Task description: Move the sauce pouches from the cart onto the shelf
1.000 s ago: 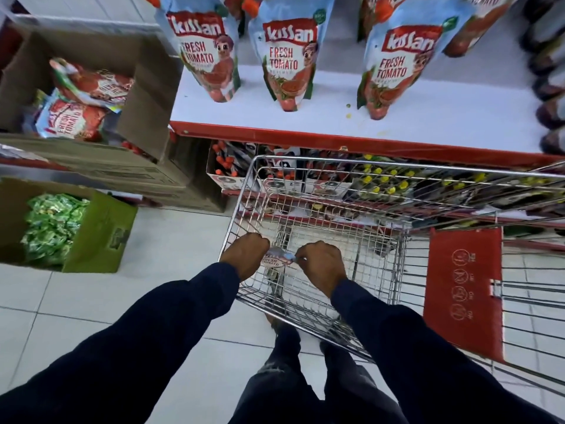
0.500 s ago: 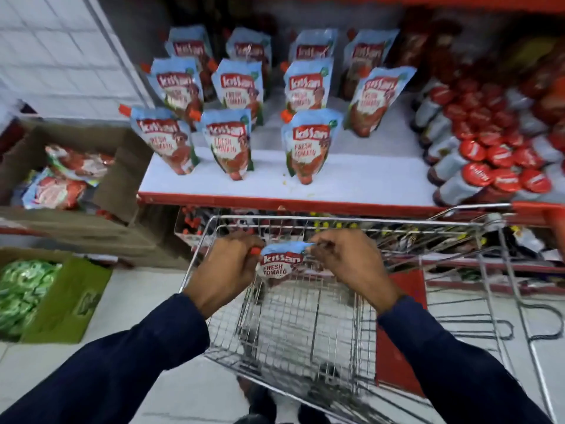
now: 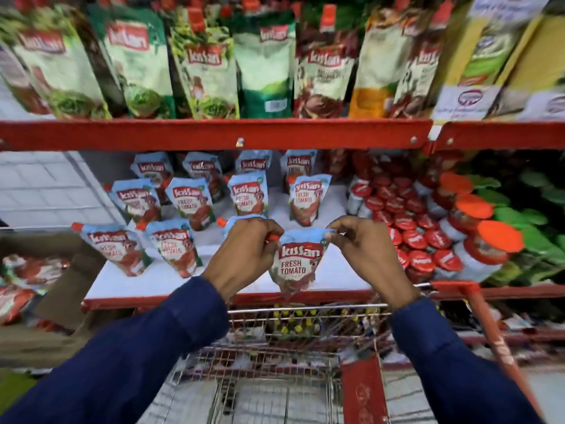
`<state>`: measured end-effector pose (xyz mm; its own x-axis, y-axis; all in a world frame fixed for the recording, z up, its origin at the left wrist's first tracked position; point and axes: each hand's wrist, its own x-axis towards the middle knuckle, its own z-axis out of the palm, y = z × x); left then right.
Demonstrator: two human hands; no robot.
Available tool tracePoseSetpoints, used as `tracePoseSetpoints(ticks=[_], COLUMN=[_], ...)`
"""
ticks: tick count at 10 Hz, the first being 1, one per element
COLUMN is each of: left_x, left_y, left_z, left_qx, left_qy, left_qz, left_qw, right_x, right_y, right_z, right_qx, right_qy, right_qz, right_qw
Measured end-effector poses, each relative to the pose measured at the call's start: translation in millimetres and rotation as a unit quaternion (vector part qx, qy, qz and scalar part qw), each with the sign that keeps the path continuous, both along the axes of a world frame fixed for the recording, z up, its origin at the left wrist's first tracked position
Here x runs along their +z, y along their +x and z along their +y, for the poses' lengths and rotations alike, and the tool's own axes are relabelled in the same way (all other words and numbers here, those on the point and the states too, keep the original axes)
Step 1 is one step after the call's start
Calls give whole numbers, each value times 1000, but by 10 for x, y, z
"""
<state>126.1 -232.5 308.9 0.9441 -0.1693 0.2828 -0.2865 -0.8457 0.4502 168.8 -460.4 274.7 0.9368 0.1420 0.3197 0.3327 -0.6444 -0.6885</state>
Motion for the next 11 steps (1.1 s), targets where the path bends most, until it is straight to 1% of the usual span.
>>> tracePoseSetpoints(ticks=[1,3,4,8,10,11], left_x=[-62,-281,-309,-464,-446,-347], left_y=[317,723,809,867,806,719], left_z=[-156,-350,-420,-448,-418,-412], left_qx=[19,33,27,43,26,32], left_qy=[9,11,8,27,4,-2], left_qz=[24,57,56,65,72,58], left_qw=[999,998,998,997,997,998], right_x=[-35,-258,-353,-452,-444,-403], right_y=[233,661,792,812,752,650], right_z=[-85,-197,-196,-197,-173,-152], right_qx=[-9,-26,-36,-41,-39,-39], right_qy=[6,-35,-55,-59,-75,-62], right_qz=[2,19,31,39,36,35], right_qw=[1000,999,997,997,996,997])
